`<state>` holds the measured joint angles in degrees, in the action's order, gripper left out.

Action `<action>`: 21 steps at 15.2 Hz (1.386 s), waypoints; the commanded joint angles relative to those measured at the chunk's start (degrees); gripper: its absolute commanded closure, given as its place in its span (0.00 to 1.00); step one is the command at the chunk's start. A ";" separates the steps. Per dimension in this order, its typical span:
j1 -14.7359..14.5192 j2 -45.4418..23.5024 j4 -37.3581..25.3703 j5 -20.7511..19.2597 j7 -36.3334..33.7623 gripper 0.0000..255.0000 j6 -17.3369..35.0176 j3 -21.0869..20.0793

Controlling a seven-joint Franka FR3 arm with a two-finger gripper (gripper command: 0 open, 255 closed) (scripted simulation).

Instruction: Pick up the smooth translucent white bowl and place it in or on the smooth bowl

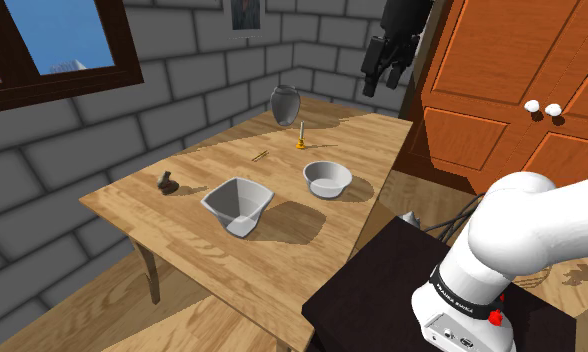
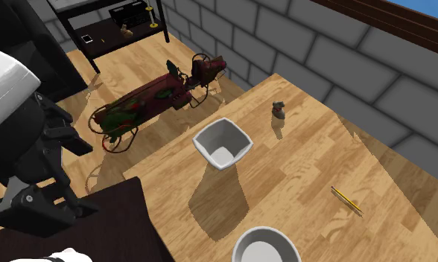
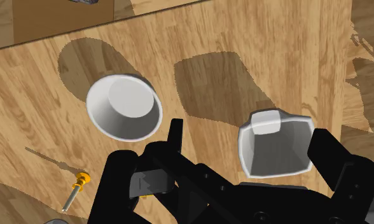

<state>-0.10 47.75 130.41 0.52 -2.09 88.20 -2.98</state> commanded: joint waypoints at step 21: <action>-2.39 -35.35 -0.43 1.69 5.48 0.00 31.11 -0.65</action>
<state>-2.29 14.12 129.77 2.09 3.25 117.55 -3.45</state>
